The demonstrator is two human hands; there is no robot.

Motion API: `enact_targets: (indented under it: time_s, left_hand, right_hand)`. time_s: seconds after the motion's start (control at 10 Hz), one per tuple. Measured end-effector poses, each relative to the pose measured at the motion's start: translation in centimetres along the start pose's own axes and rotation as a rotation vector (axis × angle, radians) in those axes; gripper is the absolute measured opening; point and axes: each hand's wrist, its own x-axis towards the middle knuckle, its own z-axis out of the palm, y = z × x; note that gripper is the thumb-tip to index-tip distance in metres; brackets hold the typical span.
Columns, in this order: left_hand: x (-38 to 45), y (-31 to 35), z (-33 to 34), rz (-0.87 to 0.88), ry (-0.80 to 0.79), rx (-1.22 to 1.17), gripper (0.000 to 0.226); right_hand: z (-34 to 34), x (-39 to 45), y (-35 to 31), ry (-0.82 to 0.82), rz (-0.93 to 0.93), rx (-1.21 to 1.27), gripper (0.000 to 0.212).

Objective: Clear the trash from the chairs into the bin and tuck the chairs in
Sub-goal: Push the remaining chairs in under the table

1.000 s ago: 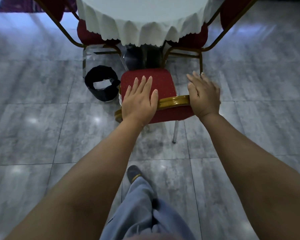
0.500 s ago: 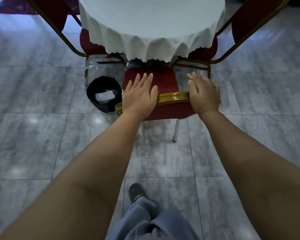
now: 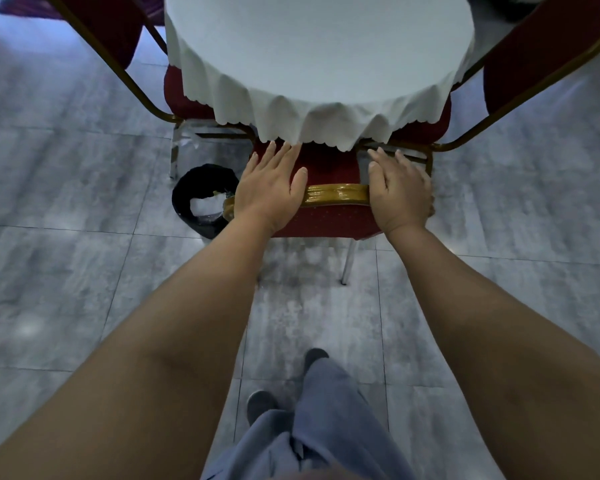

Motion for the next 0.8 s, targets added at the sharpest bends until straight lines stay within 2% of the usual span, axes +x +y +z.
enact_targets:
  time_s: [0.4, 0.6, 0.8]
  left_hand:
    - [2.4, -1.5, -0.3, -0.002, 0.025, 0.008, 0.063]
    - [2.6, -1.4, -0.5, -0.045, -0.027, 0.026, 0.056]
    - [2.1, -0.8, -1.3, -0.095, -0.064, -0.065, 0.058]
  right_hand:
    - [0.9, 1.6, -1.4, 0.071, -0.034, 0.067, 0.053]
    - [0.7, 2.1, -1.2, -0.027, -0.044, 0.021, 0.056]
    - [-0.3, 2.7, -1.1, -0.143, -0.111, -0.016, 0.055]
